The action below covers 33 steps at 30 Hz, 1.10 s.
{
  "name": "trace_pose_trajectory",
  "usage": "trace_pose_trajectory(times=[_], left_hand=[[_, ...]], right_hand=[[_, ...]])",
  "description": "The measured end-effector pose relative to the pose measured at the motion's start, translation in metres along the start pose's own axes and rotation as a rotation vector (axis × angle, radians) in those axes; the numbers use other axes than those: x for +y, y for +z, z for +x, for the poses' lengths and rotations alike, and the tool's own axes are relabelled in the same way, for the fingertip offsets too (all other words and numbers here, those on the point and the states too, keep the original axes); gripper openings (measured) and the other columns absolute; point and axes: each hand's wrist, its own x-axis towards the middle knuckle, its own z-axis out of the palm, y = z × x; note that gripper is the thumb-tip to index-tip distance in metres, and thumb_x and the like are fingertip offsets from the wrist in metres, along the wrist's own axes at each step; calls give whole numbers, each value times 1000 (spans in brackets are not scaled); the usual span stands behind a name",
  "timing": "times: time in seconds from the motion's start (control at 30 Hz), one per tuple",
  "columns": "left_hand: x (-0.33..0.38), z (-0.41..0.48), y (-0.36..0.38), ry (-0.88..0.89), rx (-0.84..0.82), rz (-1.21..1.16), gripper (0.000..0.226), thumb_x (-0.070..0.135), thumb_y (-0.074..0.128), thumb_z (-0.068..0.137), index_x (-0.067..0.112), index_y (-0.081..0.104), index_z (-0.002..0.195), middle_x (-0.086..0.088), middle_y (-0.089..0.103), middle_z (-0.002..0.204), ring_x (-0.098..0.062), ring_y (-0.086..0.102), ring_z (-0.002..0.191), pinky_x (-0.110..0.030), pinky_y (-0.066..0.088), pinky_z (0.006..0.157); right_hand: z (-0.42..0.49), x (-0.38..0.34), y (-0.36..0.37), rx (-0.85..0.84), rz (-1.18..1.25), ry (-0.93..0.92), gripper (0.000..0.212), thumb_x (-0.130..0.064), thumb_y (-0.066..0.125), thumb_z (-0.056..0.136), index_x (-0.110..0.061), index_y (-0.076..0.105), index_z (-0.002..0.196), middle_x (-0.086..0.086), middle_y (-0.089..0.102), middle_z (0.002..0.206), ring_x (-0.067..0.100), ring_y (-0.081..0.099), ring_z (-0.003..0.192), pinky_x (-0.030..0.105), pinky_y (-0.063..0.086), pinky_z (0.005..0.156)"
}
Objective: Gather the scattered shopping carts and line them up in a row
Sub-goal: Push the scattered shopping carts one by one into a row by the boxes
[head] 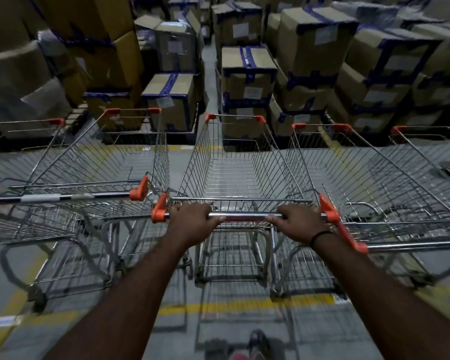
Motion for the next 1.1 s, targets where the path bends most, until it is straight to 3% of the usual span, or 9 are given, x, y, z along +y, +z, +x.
trace_pose_trajectory(times=[0.17,0.4,0.53,0.67,0.87,1.1], left_hand=[[1,-18,4,8,1,16,52,76,39,91,29,62,99,3,66,109,-25,55,112,-56,31,105],[1,-36,5,44,-4,19,52,74,40,92,29,62,107,3,66,113,-23,55,115,-51,30,101],[-3,-45,7,43,-4,28,51,76,39,91,31,61,100,3,68,109,-23,57,112,-50,30,101],[-1,-58,6,43,-4,39,48,75,38,92,32,57,94,3,67,107,-24,57,110,-50,31,101],[-2,-72,12,49,-2,39,46,74,37,92,31,51,85,7,62,97,-22,57,103,-50,32,99],[-1,-84,13,66,-4,64,44,74,35,93,33,53,93,6,65,106,-22,56,108,-51,34,101]], right_hand=[[-18,1,3,-4,25,18,65,-81,28,81,-27,63,87,-12,63,82,17,62,90,49,34,100],[-41,-6,3,-3,44,30,50,-74,39,91,-29,54,75,-12,59,77,15,59,86,62,23,111],[-52,-9,7,9,48,23,49,-74,38,90,-30,46,69,-13,55,71,13,54,78,59,29,108],[-64,-9,11,10,51,6,55,-84,23,78,-34,45,70,-15,53,70,14,55,77,52,39,99],[-78,-11,12,8,4,5,48,-75,35,90,-31,51,79,-13,56,78,17,59,86,55,32,104],[-90,-16,7,0,6,18,51,-73,38,92,-26,56,84,-8,65,86,19,61,91,56,25,106]])
